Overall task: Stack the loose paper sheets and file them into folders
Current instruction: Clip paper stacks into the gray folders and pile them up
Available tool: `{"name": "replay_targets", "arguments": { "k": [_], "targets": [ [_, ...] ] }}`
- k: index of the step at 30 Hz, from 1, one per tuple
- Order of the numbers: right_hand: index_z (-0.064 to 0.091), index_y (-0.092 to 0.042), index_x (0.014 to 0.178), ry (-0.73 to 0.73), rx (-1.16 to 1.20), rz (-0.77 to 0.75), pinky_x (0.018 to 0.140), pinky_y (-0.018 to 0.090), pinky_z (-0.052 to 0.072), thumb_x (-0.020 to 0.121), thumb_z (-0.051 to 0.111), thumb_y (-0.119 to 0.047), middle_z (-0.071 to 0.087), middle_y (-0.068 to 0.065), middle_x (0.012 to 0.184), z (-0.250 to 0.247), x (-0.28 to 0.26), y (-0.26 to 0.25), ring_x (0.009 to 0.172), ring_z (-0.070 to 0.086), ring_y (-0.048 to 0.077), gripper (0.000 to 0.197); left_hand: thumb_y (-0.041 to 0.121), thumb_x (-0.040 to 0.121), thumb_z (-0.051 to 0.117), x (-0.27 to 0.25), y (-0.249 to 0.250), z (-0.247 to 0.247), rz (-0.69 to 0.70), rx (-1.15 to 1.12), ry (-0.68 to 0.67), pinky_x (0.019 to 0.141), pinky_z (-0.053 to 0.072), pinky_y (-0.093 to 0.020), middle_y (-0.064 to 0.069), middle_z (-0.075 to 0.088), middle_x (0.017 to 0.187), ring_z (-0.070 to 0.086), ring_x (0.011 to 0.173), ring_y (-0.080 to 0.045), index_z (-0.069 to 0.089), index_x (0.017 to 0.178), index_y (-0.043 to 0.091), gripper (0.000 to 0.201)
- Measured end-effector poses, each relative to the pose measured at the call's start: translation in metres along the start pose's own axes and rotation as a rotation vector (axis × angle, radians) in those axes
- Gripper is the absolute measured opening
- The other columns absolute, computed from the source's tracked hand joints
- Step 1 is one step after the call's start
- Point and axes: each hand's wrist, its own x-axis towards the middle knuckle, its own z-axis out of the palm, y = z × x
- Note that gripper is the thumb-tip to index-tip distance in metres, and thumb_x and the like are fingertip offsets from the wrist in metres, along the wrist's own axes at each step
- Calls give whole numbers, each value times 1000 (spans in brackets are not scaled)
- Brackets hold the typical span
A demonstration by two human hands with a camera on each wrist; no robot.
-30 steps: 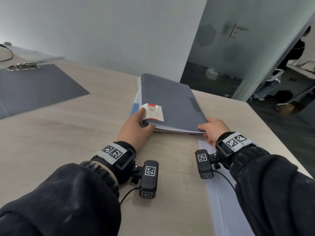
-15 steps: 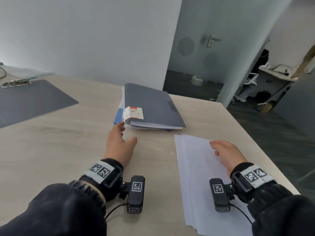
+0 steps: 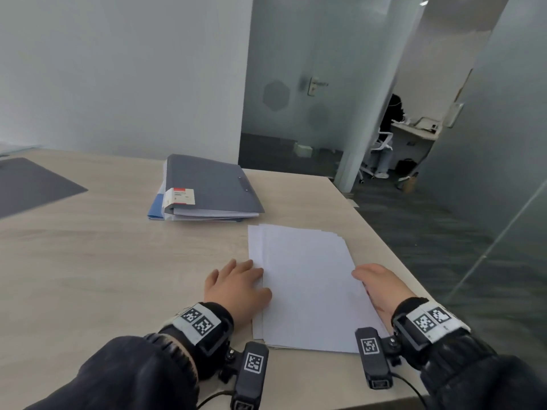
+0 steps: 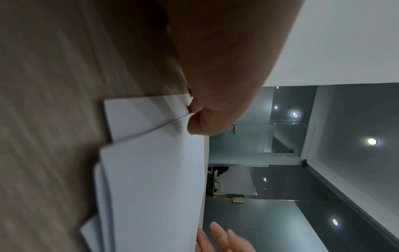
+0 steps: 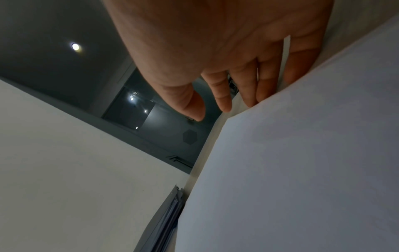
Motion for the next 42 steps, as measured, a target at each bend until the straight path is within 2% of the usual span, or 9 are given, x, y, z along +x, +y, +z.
{"name": "replay_targets", "arguments": {
  "k": [5,11,15,18,25,33,37,39,42],
  "targets": [
    [64,-21,107,-45,54,37,81,37,43,85,63,-38,71,5,107,-1,-8,-13,93,64,26,27,50,91,46,-1,-2,0,2,14,-8,125,-5,-43,19,17,167,2,156,-11,35,153,43,64],
    [60,-26,106,-57,50,51,100,43,43,98,54,-32,68,7,116,0,-16,-19,108,63,24,11,48,88,49,-1,-2,-2,-30,-32,8,126,-4,-39,3,23,167,4,156,-9,23,158,36,75],
    [62,-18,117,-65,26,-33,88,34,50,97,57,-27,67,12,122,6,-17,-21,116,62,29,23,48,87,48,-1,-4,0,-37,-44,12,126,-4,-38,6,22,167,4,156,-8,20,159,34,78],
    [63,-23,117,-55,-16,-68,98,39,49,95,60,-31,67,3,119,10,-16,-20,111,61,21,24,47,88,47,-1,-4,0,-37,-41,8,126,-4,-38,5,21,167,3,156,-9,21,158,35,76],
    [65,-18,108,-35,-87,-134,66,26,40,96,58,-27,60,-4,92,10,-22,-25,82,55,13,17,47,89,47,-2,-4,-1,-29,-50,19,126,-4,-38,5,23,167,5,156,-9,24,157,36,72],
    [67,-22,108,14,2,-142,84,36,52,93,60,-28,71,7,110,10,-20,-28,105,65,24,18,47,90,46,-2,-4,-1,-27,-51,30,126,-4,-38,6,25,166,5,156,-8,26,156,36,70],
    [43,-26,139,-20,247,-61,103,50,49,94,63,-21,60,8,129,16,-18,-27,117,61,29,50,48,90,46,-1,-5,-1,-26,-44,27,126,-4,-39,7,25,166,5,156,-8,27,155,37,69],
    [32,-16,153,-51,346,-10,103,47,47,95,63,-14,54,12,137,19,-19,-28,123,56,33,66,49,91,47,0,-6,0,-25,-37,23,126,-3,-39,6,26,166,5,156,-8,27,155,38,68],
    [57,5,130,-140,307,6,83,41,53,96,55,2,69,22,115,28,-22,-26,95,67,35,35,50,91,47,1,-7,1,-29,-33,19,126,-3,-39,6,26,166,5,156,-8,28,154,38,68]
  ]
}}
